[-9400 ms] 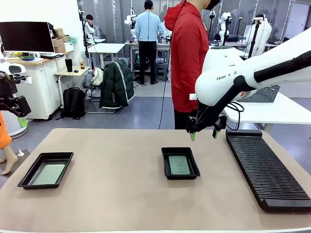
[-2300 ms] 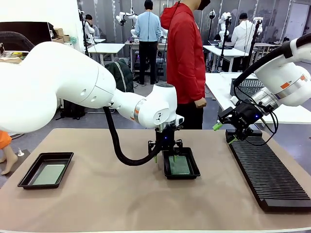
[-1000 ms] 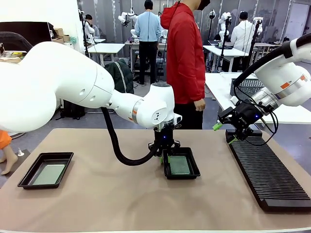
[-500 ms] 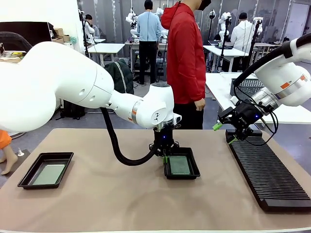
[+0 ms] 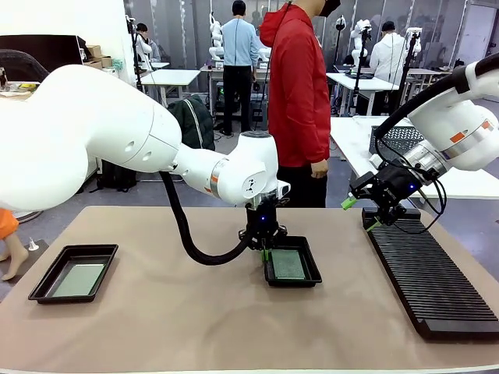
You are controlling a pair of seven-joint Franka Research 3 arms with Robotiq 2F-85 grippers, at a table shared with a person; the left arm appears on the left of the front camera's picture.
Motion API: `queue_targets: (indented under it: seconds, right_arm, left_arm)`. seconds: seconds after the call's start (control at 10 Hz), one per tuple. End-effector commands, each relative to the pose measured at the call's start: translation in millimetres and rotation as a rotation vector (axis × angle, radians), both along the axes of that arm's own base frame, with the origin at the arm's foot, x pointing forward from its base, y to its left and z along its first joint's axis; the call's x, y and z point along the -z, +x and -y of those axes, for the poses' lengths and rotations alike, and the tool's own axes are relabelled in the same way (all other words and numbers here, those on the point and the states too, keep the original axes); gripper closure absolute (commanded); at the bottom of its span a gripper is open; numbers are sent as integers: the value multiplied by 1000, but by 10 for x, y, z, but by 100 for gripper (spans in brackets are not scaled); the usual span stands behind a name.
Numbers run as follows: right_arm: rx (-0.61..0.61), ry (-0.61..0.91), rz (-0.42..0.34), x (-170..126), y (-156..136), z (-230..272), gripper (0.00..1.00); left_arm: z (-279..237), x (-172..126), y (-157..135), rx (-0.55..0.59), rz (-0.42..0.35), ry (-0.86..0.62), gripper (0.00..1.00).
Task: Inspect and transfer BCBs to ESD trays.
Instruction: Pick up the ESD tray and place it on the left side of the table.
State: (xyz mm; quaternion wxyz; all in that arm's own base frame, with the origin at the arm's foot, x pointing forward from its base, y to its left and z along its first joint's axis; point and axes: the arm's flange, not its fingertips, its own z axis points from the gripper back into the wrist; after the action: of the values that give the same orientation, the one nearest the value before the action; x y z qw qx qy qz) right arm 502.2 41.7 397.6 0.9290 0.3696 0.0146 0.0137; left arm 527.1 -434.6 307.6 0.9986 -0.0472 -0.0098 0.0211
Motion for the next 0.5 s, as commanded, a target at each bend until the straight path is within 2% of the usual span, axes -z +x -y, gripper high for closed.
queue_targets:
  seconds: [0.0,0.2,0.3,0.4]
  right_arm:
    - [10,-21,-12,-20,-16,-14,0]
    - [10,-21,-12,-20,-16,-14,0]
    - [10,-21,-12,-20,-16,-14,0]
    - [10,-21,-12,-20,-16,-14,0]
  left_arm:
    - [21,-11,-2,15,17,2,100]
    - [21,-11,-2,15,17,2,100]
    - [20,-7,-3,4,2,-2,97]
    - [-77,-32,-23,20,20,-43,97]
